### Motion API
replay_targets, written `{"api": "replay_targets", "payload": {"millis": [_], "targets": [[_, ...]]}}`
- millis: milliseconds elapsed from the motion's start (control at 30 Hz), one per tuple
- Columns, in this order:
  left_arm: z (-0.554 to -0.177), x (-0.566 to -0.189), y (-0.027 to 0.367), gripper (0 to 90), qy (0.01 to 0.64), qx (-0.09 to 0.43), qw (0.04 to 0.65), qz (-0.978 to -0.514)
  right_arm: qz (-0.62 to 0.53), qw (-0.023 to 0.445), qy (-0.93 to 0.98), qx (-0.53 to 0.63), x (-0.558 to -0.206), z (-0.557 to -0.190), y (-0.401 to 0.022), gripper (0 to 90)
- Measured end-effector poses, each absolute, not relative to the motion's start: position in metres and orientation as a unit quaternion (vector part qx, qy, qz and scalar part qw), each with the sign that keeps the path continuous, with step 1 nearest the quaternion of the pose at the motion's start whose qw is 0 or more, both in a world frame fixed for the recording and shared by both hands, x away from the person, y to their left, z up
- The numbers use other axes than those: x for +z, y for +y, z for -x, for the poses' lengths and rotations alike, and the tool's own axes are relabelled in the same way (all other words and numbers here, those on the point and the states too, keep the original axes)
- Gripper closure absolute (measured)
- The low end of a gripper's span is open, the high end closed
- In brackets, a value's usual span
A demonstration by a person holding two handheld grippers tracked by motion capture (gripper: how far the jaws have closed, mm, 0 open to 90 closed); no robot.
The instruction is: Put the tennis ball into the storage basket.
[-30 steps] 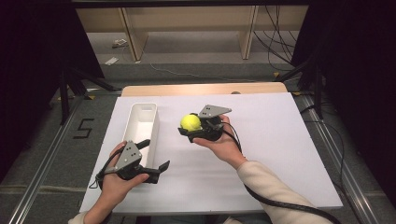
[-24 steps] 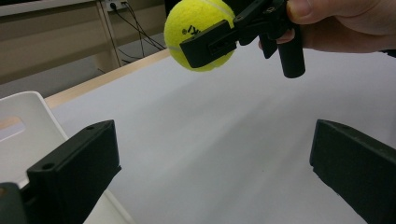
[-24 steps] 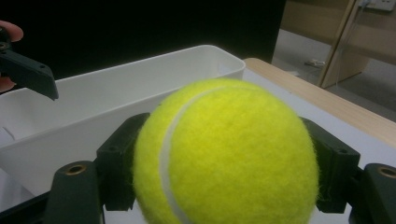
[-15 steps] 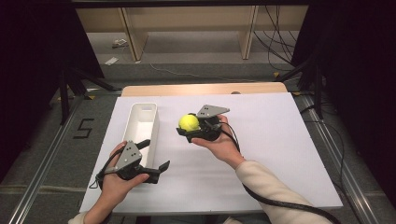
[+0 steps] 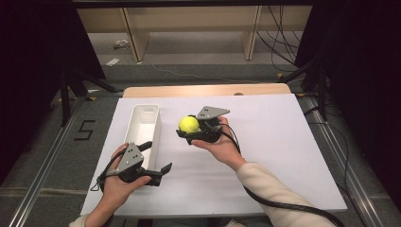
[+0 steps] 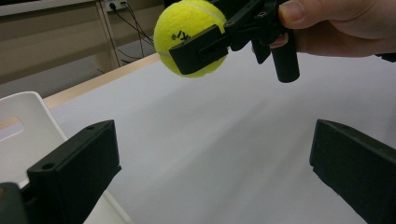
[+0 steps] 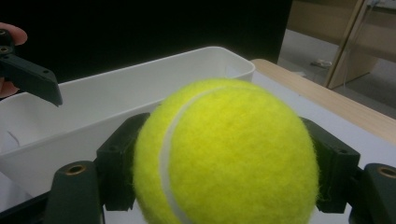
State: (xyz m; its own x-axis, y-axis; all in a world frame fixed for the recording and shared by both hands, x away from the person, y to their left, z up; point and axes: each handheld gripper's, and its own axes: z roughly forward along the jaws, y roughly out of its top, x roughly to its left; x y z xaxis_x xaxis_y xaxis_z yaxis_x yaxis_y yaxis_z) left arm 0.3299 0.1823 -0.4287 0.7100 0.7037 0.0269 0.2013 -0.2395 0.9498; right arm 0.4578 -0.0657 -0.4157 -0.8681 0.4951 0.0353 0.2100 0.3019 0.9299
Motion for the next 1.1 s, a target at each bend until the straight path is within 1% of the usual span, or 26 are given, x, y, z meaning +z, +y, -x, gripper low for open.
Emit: {"api": "replay_targets", "payload": {"millis": [567,1100], "targets": [[-0.330,-0.428,0.183,0.9,0.301,0.233,0.538,-0.752,-0.223,0.130,0.793,0.552,-0.413,-0.460,-0.065,26.7],[-0.330,-0.428,0.183,0.9,0.301,0.232,0.540,-0.751,-0.220,0.128,0.786,0.564,-0.402,-0.462,-0.057,26.7]]}}
